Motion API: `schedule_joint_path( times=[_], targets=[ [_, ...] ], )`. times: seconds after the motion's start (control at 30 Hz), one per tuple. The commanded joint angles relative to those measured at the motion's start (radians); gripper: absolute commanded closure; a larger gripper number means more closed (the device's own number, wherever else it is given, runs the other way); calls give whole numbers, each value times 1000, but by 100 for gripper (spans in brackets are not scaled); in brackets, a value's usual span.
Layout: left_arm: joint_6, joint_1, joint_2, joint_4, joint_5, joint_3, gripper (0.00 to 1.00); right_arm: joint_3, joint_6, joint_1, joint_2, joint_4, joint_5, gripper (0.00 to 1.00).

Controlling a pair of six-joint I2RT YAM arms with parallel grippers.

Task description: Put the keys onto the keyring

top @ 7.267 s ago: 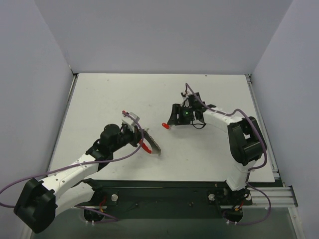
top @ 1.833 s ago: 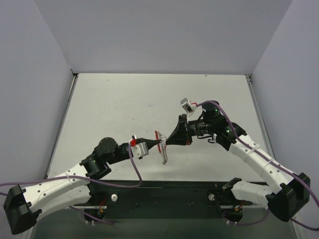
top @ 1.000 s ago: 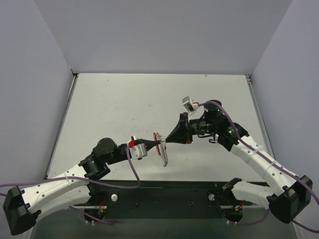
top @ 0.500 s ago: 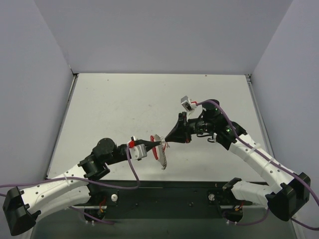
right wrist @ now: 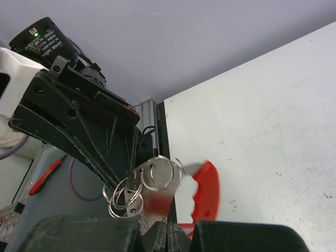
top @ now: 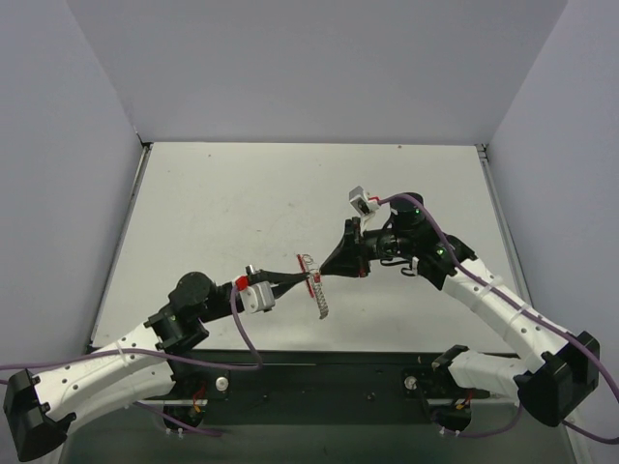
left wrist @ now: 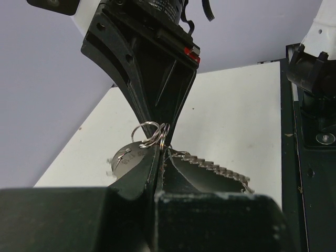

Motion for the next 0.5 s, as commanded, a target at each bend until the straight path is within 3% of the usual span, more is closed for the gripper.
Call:
schedule_joint_path(
  times=[0.0, 0.47],
  targets=[
    [-33, -3, -18, 103, 8, 7, 100, 7, -28, 6, -5, 39, -23, 100],
    [-16, -3, -15, 53, -30, 18, 100, 5, -46, 3, -48, 10, 12, 100]
  ],
)
